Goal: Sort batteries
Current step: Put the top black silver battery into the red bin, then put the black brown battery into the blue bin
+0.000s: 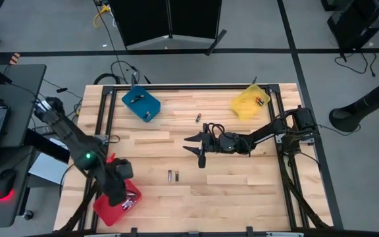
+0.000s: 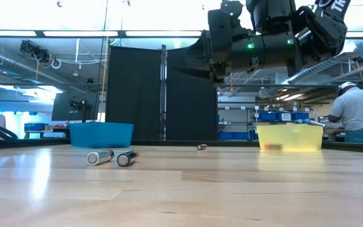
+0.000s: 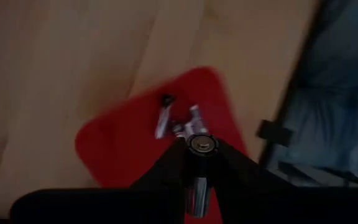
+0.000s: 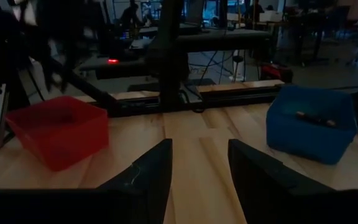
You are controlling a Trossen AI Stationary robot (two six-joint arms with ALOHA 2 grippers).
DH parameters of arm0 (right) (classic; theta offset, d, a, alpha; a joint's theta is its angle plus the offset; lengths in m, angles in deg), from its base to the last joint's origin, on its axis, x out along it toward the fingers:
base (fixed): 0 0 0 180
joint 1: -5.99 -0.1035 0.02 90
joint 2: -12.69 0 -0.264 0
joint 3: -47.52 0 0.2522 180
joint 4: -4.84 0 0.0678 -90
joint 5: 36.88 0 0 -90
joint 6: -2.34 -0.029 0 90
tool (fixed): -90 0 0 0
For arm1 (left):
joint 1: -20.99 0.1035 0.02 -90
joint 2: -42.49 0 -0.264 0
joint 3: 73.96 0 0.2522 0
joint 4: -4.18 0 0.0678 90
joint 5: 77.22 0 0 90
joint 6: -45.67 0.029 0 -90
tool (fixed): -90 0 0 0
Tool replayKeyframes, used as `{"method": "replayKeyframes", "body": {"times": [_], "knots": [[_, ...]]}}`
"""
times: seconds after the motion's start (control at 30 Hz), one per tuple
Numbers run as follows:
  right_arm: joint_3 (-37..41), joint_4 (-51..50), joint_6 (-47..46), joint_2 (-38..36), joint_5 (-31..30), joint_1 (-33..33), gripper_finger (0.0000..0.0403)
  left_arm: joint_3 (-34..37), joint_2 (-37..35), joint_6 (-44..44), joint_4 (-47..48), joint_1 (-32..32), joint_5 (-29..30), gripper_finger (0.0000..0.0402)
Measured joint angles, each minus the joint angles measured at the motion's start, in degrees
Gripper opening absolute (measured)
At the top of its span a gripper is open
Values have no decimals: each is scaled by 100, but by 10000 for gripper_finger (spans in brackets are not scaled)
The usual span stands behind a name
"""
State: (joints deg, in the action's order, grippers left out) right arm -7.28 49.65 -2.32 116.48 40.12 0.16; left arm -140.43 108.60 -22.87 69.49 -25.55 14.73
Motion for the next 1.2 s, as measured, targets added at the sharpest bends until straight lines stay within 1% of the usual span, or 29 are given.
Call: {"method": "replayKeyframes", "body": {"times": [0.1,0.23,0.4,0.5,0.8,0.9,1.03,1.2], "knots": [[0,-57,-31,0,0,-2,168,570,79,-666,-537,-236,97,58],[0,-101,-116,0,0,-2,167,1231,198,-1191,-1349,-384,100,58],[0,-97,-143,0,2,-2,167,1623,424,-1590,-1451,-411,121,58],[0,-115,-145,0,2,-2,167,1652,601,-1639,-1470,-414,103,58],[0,-273,-272,0,2,-2,167,1646,1037,-1615,-1930,-414,-166,59],[0,-281,-272,0,2,-2,167,1638,1051,-1617,-2020,-411,-213,83],[0,-337,-335,-2,19,-2,167,1507,1055,-1611,-1770,-411,-186,123],[0,-549,-520,-2,80,-4,171,1190,1055,-1403,-1220,-411,-115,141]]}}
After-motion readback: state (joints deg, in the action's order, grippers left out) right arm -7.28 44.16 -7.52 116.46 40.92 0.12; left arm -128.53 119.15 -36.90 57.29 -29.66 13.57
